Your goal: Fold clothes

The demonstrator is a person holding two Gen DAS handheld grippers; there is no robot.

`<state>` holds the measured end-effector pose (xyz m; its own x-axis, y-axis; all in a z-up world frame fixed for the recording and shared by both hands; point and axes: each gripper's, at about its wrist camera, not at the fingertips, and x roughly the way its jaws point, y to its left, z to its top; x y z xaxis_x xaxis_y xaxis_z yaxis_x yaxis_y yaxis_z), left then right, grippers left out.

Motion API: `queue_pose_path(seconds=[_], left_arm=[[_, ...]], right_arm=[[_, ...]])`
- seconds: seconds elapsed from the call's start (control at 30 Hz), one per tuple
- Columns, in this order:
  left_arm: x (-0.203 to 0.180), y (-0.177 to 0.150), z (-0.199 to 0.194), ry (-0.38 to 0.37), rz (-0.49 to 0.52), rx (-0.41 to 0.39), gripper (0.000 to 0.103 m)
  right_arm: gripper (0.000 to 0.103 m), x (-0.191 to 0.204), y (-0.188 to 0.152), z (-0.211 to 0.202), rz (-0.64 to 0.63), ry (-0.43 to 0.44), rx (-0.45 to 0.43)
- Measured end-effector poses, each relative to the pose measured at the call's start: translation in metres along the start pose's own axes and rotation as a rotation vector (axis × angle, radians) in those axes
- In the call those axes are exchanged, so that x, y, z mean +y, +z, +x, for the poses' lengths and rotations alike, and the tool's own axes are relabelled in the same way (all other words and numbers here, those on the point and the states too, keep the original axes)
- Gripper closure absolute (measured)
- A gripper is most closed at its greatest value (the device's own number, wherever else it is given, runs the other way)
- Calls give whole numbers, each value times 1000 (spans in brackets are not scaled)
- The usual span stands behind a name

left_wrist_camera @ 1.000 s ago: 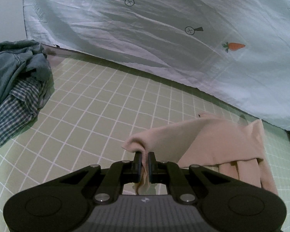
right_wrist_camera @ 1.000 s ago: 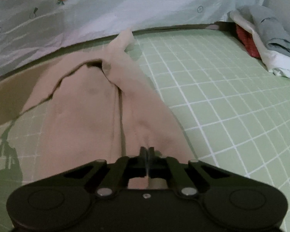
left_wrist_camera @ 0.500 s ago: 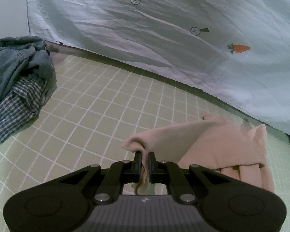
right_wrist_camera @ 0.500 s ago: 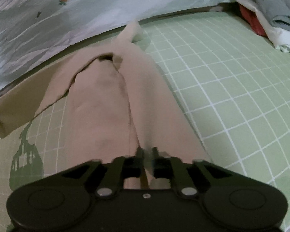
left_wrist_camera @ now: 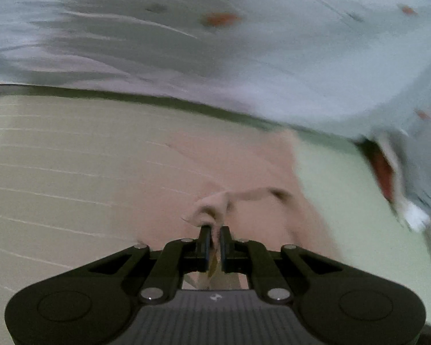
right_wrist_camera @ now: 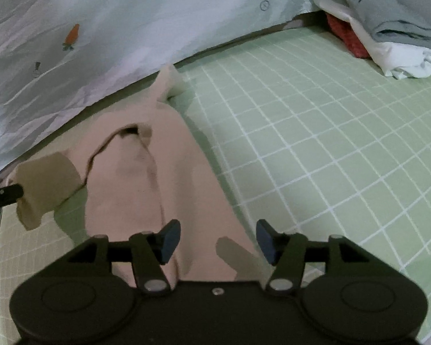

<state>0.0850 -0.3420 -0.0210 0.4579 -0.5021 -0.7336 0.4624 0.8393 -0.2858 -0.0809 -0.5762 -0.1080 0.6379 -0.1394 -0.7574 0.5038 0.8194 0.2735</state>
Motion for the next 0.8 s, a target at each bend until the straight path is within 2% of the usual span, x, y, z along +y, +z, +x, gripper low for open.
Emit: queue_pose_path(seconds=[0.03, 0.1, 0.17, 0.23, 0.47, 0.6, 0.8], left_arm=[[-12, -6, 5, -46, 23, 34, 94], [-29, -16, 14, -67, 67, 91, 81], [-42, -25, 22, -23, 120, 135, 36], [-45, -29, 22, 35, 147, 114, 23], [-7, -26, 25, 236, 27, 135, 21], [18, -24, 31, 335, -44, 156, 15], [42, -26, 40, 407, -71, 191, 13]], right_arm=[[44, -3, 0, 1, -4, -7, 2], [44, -9, 2, 2, -7, -16, 7], [41, -13, 5, 5, -9, -18, 8], [35, -13, 9, 8, -27, -13, 3], [6, 23, 23, 26, -196, 45, -39], [0, 57, 30, 42, -304, 109, -28], [0, 105, 34, 59, -409, 163, -36]])
